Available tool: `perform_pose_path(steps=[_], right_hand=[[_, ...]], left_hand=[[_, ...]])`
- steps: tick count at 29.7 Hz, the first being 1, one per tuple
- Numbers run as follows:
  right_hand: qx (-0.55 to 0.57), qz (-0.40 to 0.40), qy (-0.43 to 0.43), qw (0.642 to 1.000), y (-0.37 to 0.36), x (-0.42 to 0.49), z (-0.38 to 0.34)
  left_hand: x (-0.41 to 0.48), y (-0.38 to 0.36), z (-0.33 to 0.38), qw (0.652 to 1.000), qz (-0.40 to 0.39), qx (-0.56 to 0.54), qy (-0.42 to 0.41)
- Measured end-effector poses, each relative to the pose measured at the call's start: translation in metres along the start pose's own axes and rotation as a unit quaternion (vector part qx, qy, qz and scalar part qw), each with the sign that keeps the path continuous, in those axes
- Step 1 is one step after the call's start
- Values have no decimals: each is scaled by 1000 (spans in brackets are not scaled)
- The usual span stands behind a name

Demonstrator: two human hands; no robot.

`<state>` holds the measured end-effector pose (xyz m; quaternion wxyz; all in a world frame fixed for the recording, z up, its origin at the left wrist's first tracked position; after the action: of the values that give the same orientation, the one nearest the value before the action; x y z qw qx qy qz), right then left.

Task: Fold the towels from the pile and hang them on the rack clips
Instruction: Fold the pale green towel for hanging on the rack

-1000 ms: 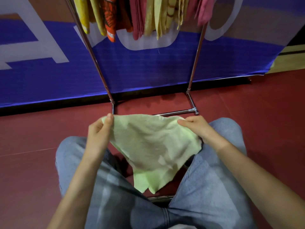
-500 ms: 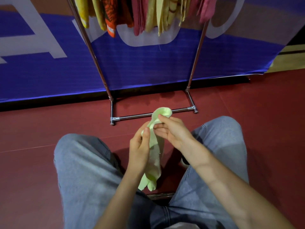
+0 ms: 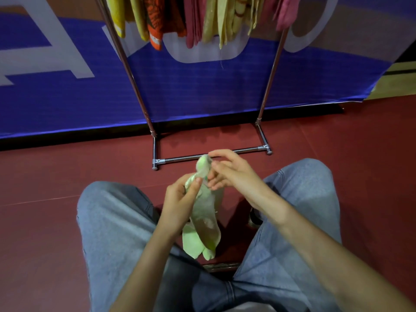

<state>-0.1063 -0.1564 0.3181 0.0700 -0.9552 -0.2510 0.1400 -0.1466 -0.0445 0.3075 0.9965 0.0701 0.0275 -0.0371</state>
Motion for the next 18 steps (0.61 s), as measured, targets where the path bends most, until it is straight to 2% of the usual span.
perform_pose_path(steps=[3, 6, 13, 18], right_hand=[[-186, -51, 38, 980, -1, 1, -8], [-273, -96, 48, 956, -3, 0, -12], [-308, -170, 25, 936, 0, 0, -8], [-294, -143, 21, 945, 4, -1, -3]], left_hand=[[-2, -5, 0, 998, -53, -13, 18], [-5, -8, 3, 995, -88, -22, 27], [-11, -8, 2, 990, -107, -77, 50], [-12, -11, -6, 987, -115, -88, 77]])
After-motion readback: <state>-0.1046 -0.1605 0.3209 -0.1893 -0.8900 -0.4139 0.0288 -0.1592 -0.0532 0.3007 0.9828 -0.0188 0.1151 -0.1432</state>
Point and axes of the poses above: each hand's wrist, its own x-axis towards the middle knuckle, its own y-axis out of the back of the hand, z = x × y, the point moved 8 cm from there along x, towards the middle knuckle, and after that the axes turned 8 degrees about -z, right-handed, at the moved point
